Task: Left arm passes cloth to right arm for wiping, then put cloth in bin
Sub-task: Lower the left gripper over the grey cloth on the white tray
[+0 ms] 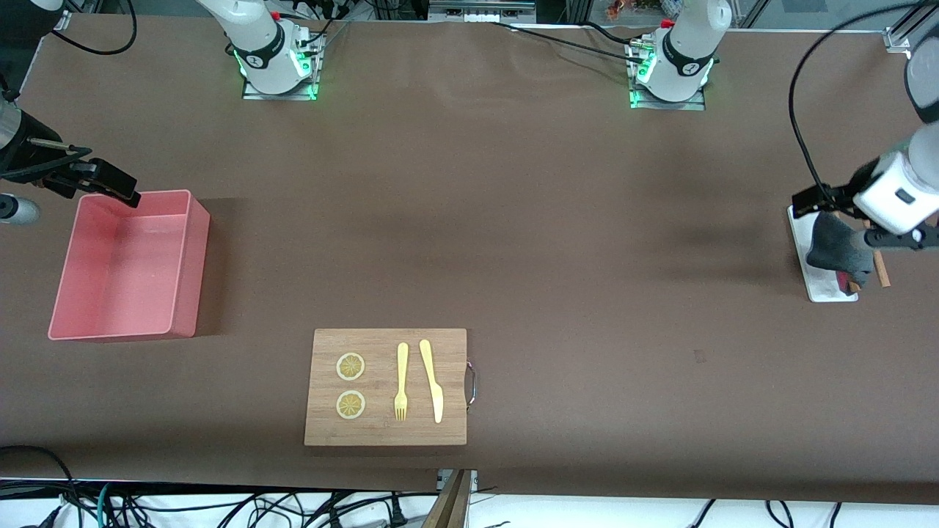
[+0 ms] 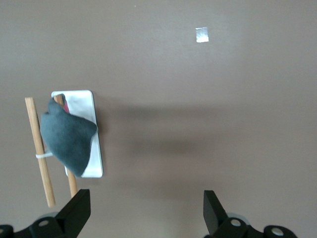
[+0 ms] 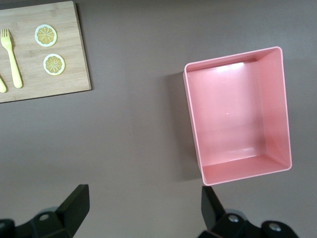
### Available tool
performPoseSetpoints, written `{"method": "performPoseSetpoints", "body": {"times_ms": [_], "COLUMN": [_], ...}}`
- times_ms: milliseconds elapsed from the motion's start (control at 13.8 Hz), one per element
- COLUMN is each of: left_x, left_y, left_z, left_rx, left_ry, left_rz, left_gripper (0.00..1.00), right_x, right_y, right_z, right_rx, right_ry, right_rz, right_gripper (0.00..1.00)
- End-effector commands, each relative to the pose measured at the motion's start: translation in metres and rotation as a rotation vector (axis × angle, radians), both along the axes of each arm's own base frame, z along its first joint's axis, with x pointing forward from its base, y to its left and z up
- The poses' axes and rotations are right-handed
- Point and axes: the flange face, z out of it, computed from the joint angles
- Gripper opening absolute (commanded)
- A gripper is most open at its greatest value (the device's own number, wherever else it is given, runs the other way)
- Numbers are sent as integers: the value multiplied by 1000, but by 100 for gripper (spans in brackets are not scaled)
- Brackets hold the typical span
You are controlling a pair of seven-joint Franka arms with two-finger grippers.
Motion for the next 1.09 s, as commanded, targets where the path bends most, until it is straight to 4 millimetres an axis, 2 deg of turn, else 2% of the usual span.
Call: {"method": "performPoseSetpoints", "body": {"times_ms": [0,145,218,436,582,727,873,1018], "left_x": [46,51,51,49,43,47,41,40], "left_y": [42,83,102,136,157,162,177,180], "left_z": [-50,-84,-94,-139,-159,-165,-176,-185], "left_rx": [-26,-38,-42,-19,-38,-35,-47,-51], "left_ry": [56,84,70,123,153,129,142,154], "left_rz": [-17,27,13,-53,-79,-111,-107,-103], "left_gripper": [100,100,100,100,100,100,100,90], "right_x": [3,3,3,4,4,4,4,4], "right_y": [-2,-2,-2,-4,-4,-4,-4,-4], "right_z": [4,4,4,3,3,3,3,4], "right_rx": [11,11,11,11,11,12,12,12], "right_ry": [-11,-11,-11,-9,-9,-9,-9,-11], "right_rz": [15,15,15,12,12,12,12,12], "right_gripper": [100,100,100,100,100,100,100,100]}}
